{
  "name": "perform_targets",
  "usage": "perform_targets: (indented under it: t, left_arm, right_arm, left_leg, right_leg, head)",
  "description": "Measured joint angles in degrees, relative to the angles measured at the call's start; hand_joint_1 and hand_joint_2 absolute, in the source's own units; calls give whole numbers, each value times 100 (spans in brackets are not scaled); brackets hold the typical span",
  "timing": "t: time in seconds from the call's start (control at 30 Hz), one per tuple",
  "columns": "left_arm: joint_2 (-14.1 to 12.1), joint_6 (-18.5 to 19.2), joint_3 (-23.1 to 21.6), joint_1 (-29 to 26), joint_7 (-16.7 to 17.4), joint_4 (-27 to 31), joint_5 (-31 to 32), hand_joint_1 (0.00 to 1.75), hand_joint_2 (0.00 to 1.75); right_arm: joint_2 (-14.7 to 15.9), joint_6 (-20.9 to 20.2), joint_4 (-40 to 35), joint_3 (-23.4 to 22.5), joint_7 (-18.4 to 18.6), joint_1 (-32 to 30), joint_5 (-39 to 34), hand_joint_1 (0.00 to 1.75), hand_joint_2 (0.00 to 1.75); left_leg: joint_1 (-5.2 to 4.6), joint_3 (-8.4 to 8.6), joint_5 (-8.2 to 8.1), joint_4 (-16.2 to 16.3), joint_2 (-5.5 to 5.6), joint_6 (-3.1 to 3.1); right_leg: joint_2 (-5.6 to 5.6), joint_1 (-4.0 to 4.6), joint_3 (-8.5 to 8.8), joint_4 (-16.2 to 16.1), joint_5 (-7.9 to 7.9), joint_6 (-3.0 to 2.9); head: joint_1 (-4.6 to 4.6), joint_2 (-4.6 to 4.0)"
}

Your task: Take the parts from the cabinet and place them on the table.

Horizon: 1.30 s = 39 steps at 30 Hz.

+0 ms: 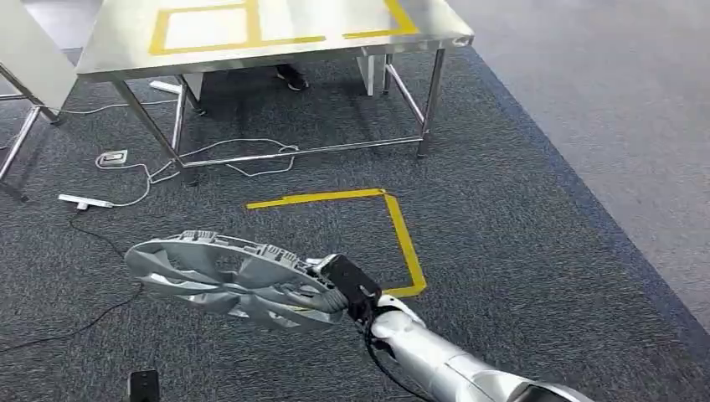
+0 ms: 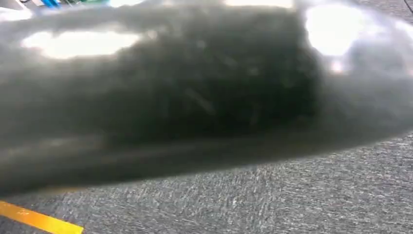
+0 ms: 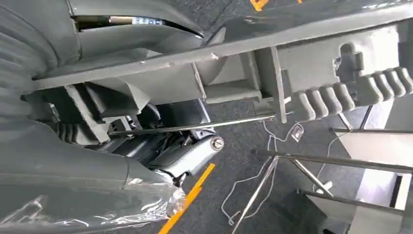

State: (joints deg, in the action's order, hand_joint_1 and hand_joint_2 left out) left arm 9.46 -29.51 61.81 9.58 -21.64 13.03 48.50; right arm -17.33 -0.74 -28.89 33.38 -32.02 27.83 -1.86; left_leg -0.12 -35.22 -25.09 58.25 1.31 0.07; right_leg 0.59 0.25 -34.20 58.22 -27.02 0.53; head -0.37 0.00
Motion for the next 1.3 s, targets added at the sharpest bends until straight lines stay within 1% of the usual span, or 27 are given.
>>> perform_targets:
  t: [0.07, 0.1, 0.13, 0.17, 0.23, 0.3, 0.33, 0.37, 0.43, 0.47, 0.5, 0.53, 0.6, 0.67, 0.77, 0.8, 0.83, 0.87, 0.93, 0.97, 1.0, 1.03, 1.1, 1.13, 1.2, 1.23, 1.3]
  left_arm:
    - [-15, 4, 0, 0, 0, 0, 0, 0, 0]
    - [-15, 13, 0, 2, 0, 0, 0, 0, 0]
    - [-2, 17, 0, -2, -4, 0, 0, 0, 0]
    - [2, 22, 0, 4, -9, 0, 0, 0, 0]
    - [-7, 39, -2, 12, -11, 0, 0, 0, 0]
    - [-9, 42, -2, 10, -13, 0, 0, 0, 0]
    - [-9, 42, -2, 6, -13, 0, 0, 0, 0]
    - [-7, 41, -2, 1, -13, 0, 0, 0, 0]
    - [-4, 42, -2, 3, -13, 0, 0, 0, 0]
    - [-30, 41, -2, 10, -13, 0, 0, 0, 0]
    - [-33, 37, -2, 22, -13, 0, 0, 0, 0]
    - [-37, 28, -2, 21, -13, 0, -4, 0, 0]
    - [-39, 28, 0, 9, -13, 0, -68, 0, 0]
    - [-44, 37, 2, 15, -13, 0, -138, 0, 0]
    - [-70, 41, 2, 10, -11, 0, -190, 0, 0]
    - [-79, 39, 2, -2, 7, 0, -190, 0, 0]
    - [-81, 35, 6, -18, 13, 0, -195, 0, 0]
    - [-87, 33, 7, -29, 13, 0, -195, 0, 0]
    - [-92, 33, 9, -35, 13, 0, -192, 0, 0]
    - [-96, 33, 9, -38, 13, 0, -192, 0, 0]
    - [-98, 31, 9, -32, 13, 0, -192, 0, 0]
    - [-98, 26, 7, -11, 11, 0, -184, 0, 0]
    - [-103, 22, 9, -11, 11, 0, -188, 0, 0]
    - [-101, 20, 9, -26, 13, 0, -186, 0, 0]
    - [-118, 4, 11, -27, 13, 0, -186, 0, 0]
    - [-122, -4, 9, -9, 11, 0, -186, 0, 0]
    - [-111, -17, 9, -8, 13, 0, -186, 0, 0]
  right_arm:
    - [-2, -7, 0, -11, -7, -16, 9, 175, 175]
    - [-2, -7, -2, -13, -11, -16, 13, 175, 175]
    - [4, -7, -2, -24, -15, -30, 17, 175, 175]
    - [4, -7, -2, -33, -17, -28, 20, 175, 175]
    - [7, -7, -2, -46, -22, -26, 15, 175, 175]
    - [20, 0, -2, -61, -24, -61, 20, 175, 175]
    - [33, 15, -2, -77, -22, -83, 24, 175, 175]
    - [46, 20, -2, -81, -20, -92, 28, 175, 175]
    - [48, 28, -2, -83, -20, -84, 35, 175, 175]
    - [48, 28, -2, -81, -22, -70, 42, 175, 175]
    - [37, 26, -7, -81, -28, -71, 48, 175, 175]
    - [42, 28, -9, -85, -28, -85, 50, 175, 175]
    - [39, 22, -7, -88, -11, -69, 79, 175, 175]
    - [20, -11, 2, -90, 15, -7, 85, 175, 175]
    - [-66, -101, 50, -88, 44, 110, 68, 175, 175]
    - [-87, -131, 59, -88, 44, 115, 59, 175, 175]
    - [-100, -133, 66, -88, 46, 114, 52, 175, 175]
    - [-105, -133, 79, -88, 50, 114, 52, 175, 175]
    - [-118, -136, 92, -88, 61, 116, 52, 175, 175]
    - [-136, -138, 96, -88, 61, 115, 52, 175, 175]
    - [-149, -138, 101, -88, 57, 134, 50, 175, 175]
    - [-160, -147, 101, -90, 50, 145, 46, 175, 175]
    - [-168, -147, 103, -90, 50, 152, 44, 175, 175]
    - [-179, -144, 103, -90, 50, 156, 44, 175, 175]
    - [-179, -144, 105, -90, 52, 180, 48, 175, 175]
    - [-179, -144, 107, -90, 48, 202, 48, 175, 175]
    - [-179, -140, 116, -92, 48, 188, 48, 175, 175]
  left_leg:
    - [-27, -2, -34, -2, 0, 117]
    - [-28, 31, -9, -70, -4, 149]
    - [51, 152, 85, -257, -14, 164]
    - [45, 205, 86, -318, -15, 179]
    - [52, 221, 72, -313, -18, 186]
    - [57, 229, 38, -307, -17, 170]
    - [75, 245, 16, -294, -9, 136]
    - [97, 262, -15, -270, 0, 98]
    - [154, 285, -126, -160, 12, -9]
    - [154, 258, -188, -103, 19, -75]
    - [130, 229, -229, -2, 17, -125]
    - [134, 234, -227, -30, 22, -129]
    - [157, 253, -243, -43, 25, -152]
    - [172, 206, -372, 150, -60, -191]
    - [160, -542, -814, 1465, -78, -170]
    - [155, -795, -853, 1803, -77, -149]
    - [147, -886, -734, 1827, -77, -121]
    - [129, -851, -466, 1615, -77, -81]
    - [97, -545, 177, 757, -78, 5]
    - [73, -413, 320, 425, -91, 43]
    - [32, -349, 235, 370, -95, 54]
    - [21, -255, 77, 185, -104, 66]
    - [1, -248, 41, 148, -85, 85]
    - [29, -167, 37, 118, -65, 103]
    - [42, -62, -3, 85, -64, 154]
    - [35, -54, -26, 87, -65, 183]
    - [15, -21, -83, 87, -64, 203]
  right_leg:
    - [-6, -39, 23, -72, 21, 68]
    - [-4, -28, 45, -116, 38, 95]
    - [-7, -15, 18, -91, 23, 98]
    - [-4, -13, -39, 69, -81, 123]
    - [-10, -61, -464, 886, -458, 166]
    - [-15, -101, -835, 1485, -625, 223]
    - [-20, -132, -863, 1448, -508, 257]
    - [-24, -159, -754, 1183, -307, 282]
    - [-28, -225, -313, 260, 202, 367]
    - [28, -216, -211, 109, 67, 398]
    - [72, -218, -154, 56, 83, 267]
    - [55, -203, -167, 94, 60, 196]
    - [58, -174, -175, 125, 14, 117]
    - [44, -178, -82, 112, -35, 30]
    - [17, -125, 24, 109, -130, -64]
    - [15, -103, 73, 109, -174, -72]
    - [14, -90, 130, 109, -217, -72]
    - [14, -78, 204, 109, -270, -69]
    - [7, -59, 367, 104, -378, -65]
    - [1, -62, 407, 89, -438, -52]
    - [18, -11, 425, 92, -479, -5]
    - [12, -36, 411, 73, -483, 27]
    - [-26, -56, 451, 80, -447, 104]
    - [-40, -57, 459, 112, -467, 133]
    - [-46, -60, 196, 580, -577, 165]
    - [-43, -62, -135, 1063, -739, 172]
    - [-42, -47, -662, 1725, -1007, 175]
  head:
    - [-7, 0]
    - [-11, 0]
    - [4, 0]
    - [24, 0]
    - [29, 0]
    - [28, 0]
    - [28, 0]
    - [31, 0]
    - [31, 0]
    - [50, 0]
    - [61, 0]
    - [41, 0]
    - [33, 0]
    - [15, 0]
    - [9, 0]
    - [7, 0]
    - [9, 0]
    - [9, 0]
    - [13, 0]
    - [19, 0]
    - [20, 0]
    - [2, 0]
    - [11, 0]
    - [11, 0]
    - [35, 0]
    - [50, 0]
    - [50, 0]
